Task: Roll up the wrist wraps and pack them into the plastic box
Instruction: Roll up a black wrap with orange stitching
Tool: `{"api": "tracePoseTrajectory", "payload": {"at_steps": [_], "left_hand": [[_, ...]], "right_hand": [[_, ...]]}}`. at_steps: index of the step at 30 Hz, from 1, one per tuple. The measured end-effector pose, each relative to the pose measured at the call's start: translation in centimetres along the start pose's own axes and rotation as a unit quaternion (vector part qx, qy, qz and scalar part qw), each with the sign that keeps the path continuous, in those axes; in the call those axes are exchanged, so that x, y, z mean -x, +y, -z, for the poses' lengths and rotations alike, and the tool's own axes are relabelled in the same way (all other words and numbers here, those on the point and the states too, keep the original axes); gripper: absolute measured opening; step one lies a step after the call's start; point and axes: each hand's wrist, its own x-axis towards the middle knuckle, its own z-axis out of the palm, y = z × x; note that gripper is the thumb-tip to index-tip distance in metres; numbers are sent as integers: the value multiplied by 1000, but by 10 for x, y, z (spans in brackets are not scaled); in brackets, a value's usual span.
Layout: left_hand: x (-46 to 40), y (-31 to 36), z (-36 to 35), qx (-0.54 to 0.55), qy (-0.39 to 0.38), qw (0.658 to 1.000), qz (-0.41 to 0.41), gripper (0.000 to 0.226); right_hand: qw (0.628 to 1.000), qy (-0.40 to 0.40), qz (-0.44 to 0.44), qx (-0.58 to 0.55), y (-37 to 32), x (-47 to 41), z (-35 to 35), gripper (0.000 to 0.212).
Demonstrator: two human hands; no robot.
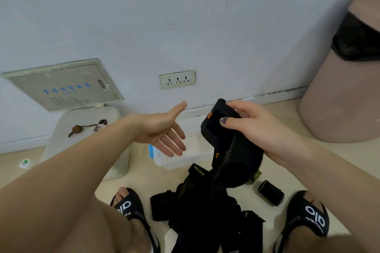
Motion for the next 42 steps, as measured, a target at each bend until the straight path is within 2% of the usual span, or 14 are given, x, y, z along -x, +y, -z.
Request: {"api": "tracePoseTrajectory", "payload": {"at_steps": [2,4,7,11,15,17,21,25,28,31,32,35,39,42], "left_hand": [[-2,3,-15,14,-57,997,-43,104],[-6,10,-30,94,-71,987,-105,94],[-12,23,-45,242,-22,951,-194,65],[-15,32,-54,315,58,915,-246,34],[-16,31,-54,270,197,911,-241,22],[-19,28,-50,234,265,907,-230,16],[-19,25,-51,160,331,904,-216,40],[-12,32,-56,136,288,916,-244,21],[-4,35,-59,160,229,931,-234,34],[-1,35,-53,133,235,937,-221,27],[1,35,-51,90,236,944,-214,30],[2,30,-49,-38,208,958,-194,61],[3,26,-50,-63,149,961,-222,79],[7,28,-53,-123,187,932,-286,35]], "right_hand": [[999,23,6,-38,-1,-3,0,19],[998,32,21,-58,-3,-4,-2,18],[997,40,29,-63,-4,-4,-4,22],[999,14,-6,-36,-5,-4,-1,46],[998,14,-54,-13,-2,-4,2,68],[999,22,-43,-25,-4,-3,6,68],[993,14,23,-112,-15,-2,14,62],[980,45,76,-179,-22,-4,21,55],[973,59,94,-202,-24,-4,22,52],[967,66,98,-227,-27,-5,24,49],[962,71,97,-244,-28,-5,26,48],[946,90,86,-300,-30,-8,28,43],[940,89,71,-323,-31,-12,27,41],[947,73,71,-306,-30,-12,24,44]]}}
